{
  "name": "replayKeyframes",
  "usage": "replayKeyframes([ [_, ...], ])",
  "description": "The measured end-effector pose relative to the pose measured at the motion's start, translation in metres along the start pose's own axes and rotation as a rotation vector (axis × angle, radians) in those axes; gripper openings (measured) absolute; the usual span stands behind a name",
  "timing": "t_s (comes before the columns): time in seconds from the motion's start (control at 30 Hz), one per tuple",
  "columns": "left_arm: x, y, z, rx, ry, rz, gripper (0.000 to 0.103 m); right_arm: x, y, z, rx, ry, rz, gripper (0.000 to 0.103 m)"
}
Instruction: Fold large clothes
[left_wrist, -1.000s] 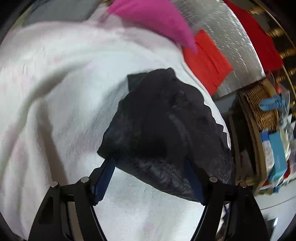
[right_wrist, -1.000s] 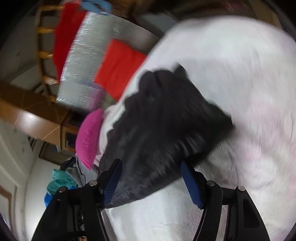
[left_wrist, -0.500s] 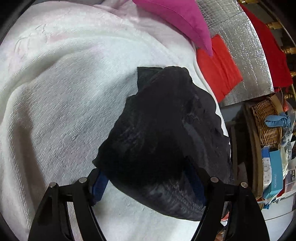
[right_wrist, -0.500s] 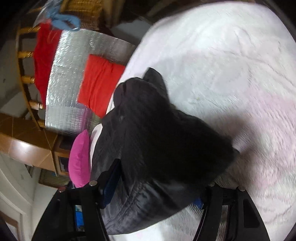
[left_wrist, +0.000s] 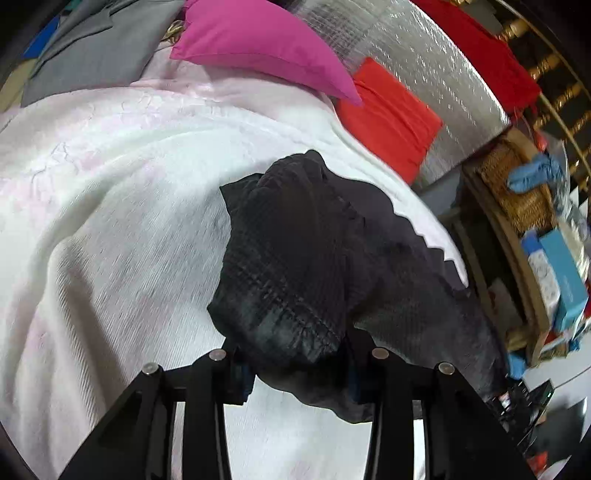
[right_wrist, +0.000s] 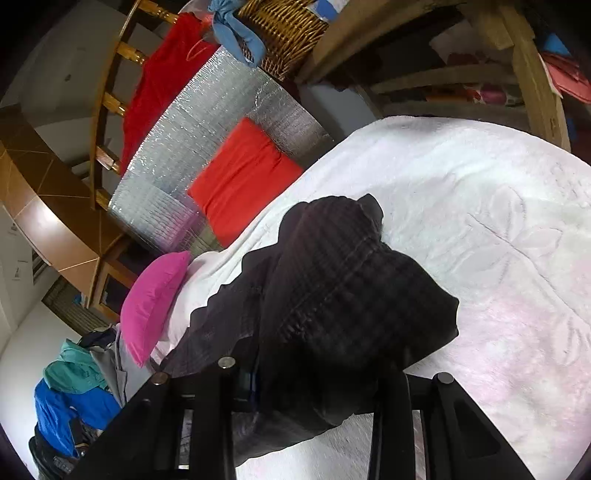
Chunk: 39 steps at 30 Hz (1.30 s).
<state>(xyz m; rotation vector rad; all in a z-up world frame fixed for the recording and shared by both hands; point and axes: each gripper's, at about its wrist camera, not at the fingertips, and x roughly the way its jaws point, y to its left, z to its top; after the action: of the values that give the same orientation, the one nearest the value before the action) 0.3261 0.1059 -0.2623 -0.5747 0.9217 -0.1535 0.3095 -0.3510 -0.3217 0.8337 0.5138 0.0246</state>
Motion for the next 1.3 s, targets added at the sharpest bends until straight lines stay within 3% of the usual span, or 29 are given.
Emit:
replayKeyframes([
  [0.1, 0.016, 0.003, -0.008, -0.007, 0.068, 0.052, 0.049, 0.011, -0.018, -0.001, 0.036, 0.077, -0.042, 0.035],
  [0.17, 0.029, 0.013, -0.008, -0.054, 0.121, 0.082, 0.064, 0.026, -0.033, -0.001, 0.099, 0.148, -0.063, 0.041],
  [0.27, 0.028, 0.024, -0.005, -0.127, 0.141, 0.066, 0.069, 0.025, -0.045, 0.002, 0.195, 0.166, -0.015, 0.045],
  [0.4, 0.021, 0.032, -0.001, -0.163, 0.130, 0.082, 0.076, 0.025, -0.054, 0.003, 0.270, 0.166, -0.044, 0.063],
  [0.57, 0.023, 0.045, 0.003, -0.222, 0.099, 0.059, 0.077, 0.031, -0.073, 0.001, 0.372, 0.149, -0.013, 0.065],
  [0.63, 0.023, 0.048, 0.005, -0.209, 0.071, 0.061, 0.076, 0.031, -0.070, 0.001, 0.341, 0.119, -0.020, 0.057],
  [0.67, 0.023, 0.047, 0.006, -0.197, 0.062, 0.061, 0.064, 0.030, -0.066, 0.001, 0.321, 0.109, -0.026, 0.052],
  [0.77, 0.018, 0.033, 0.009, -0.128, 0.020, 0.046, 0.042, 0.024, -0.045, 0.003, 0.213, 0.067, -0.051, 0.041],
  [0.87, 0.008, 0.019, 0.013, -0.046, -0.043, 0.054, 0.038, 0.013, -0.027, 0.006, 0.124, 0.010, -0.052, 0.038],
  [0.93, 0.013, 0.018, 0.014, -0.024, -0.034, 0.068, 0.038, 0.011, -0.022, 0.007, 0.079, -0.001, -0.069, 0.038],
  [1.0, 0.024, 0.023, 0.013, -0.041, 0.021, 0.092, 0.047, 0.019, -0.028, 0.004, 0.090, 0.046, -0.116, 0.038],
  [1.07, 0.032, 0.029, 0.014, -0.068, 0.051, 0.120, 0.066, 0.028, -0.041, 0.002, 0.157, 0.098, -0.120, 0.043],
  [1.1, 0.031, 0.030, 0.014, -0.078, 0.052, 0.136, 0.069, 0.028, -0.047, 0.003, 0.201, 0.111, -0.106, 0.047],
  [1.3, 0.010, 0.036, 0.019, -0.123, 0.046, 0.143, 0.071, 0.016, -0.066, 0.009, 0.339, 0.141, -0.053, 0.060],
])
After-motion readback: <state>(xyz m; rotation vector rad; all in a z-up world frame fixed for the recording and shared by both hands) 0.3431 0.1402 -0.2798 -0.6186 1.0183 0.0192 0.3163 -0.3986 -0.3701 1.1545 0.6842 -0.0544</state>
